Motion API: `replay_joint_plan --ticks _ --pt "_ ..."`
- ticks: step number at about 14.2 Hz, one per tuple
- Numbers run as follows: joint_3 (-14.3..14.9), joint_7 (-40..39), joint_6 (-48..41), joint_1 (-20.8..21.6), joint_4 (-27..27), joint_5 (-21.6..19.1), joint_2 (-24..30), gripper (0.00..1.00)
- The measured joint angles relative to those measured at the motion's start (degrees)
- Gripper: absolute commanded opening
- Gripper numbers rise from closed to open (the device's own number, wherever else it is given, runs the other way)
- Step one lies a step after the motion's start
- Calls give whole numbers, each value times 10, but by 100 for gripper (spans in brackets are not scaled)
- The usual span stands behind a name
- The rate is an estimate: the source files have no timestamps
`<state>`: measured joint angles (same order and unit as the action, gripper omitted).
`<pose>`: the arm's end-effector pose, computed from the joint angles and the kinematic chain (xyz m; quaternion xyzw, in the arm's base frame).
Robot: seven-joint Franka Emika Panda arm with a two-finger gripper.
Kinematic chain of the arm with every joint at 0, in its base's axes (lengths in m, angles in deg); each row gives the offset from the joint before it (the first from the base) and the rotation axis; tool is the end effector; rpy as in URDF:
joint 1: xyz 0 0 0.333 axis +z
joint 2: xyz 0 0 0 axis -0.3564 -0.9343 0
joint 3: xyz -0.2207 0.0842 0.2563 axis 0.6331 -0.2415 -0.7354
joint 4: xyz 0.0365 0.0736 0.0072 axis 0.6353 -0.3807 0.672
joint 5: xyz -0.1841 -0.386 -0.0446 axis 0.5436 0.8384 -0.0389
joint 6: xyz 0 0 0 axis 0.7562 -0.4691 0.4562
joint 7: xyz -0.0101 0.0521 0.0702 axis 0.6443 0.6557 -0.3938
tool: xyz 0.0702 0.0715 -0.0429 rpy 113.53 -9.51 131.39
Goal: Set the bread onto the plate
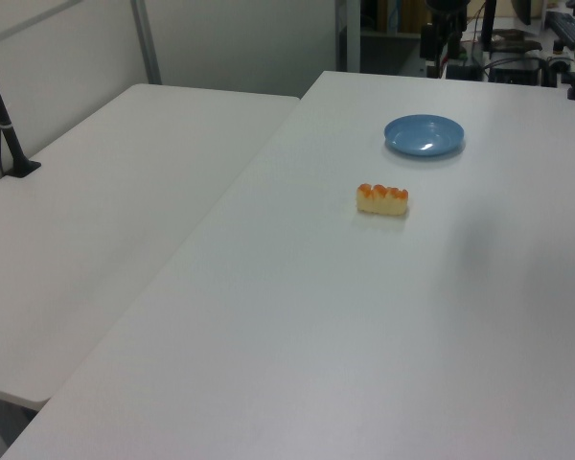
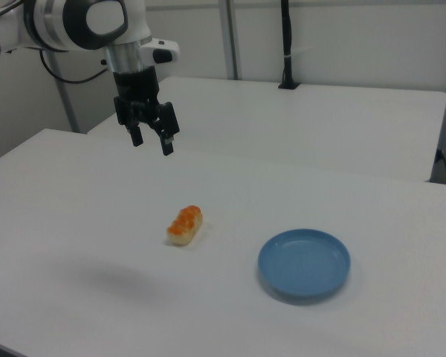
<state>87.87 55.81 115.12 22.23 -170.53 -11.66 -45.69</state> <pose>0.6092 -0.0469 0.6226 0.9957 -0.0847 -0.0168 0.0327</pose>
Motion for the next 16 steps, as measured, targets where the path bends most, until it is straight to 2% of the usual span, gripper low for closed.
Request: replay_joint_plan --ticks 16 --pt "-1 -11 0 1 1 -2 -2 100"
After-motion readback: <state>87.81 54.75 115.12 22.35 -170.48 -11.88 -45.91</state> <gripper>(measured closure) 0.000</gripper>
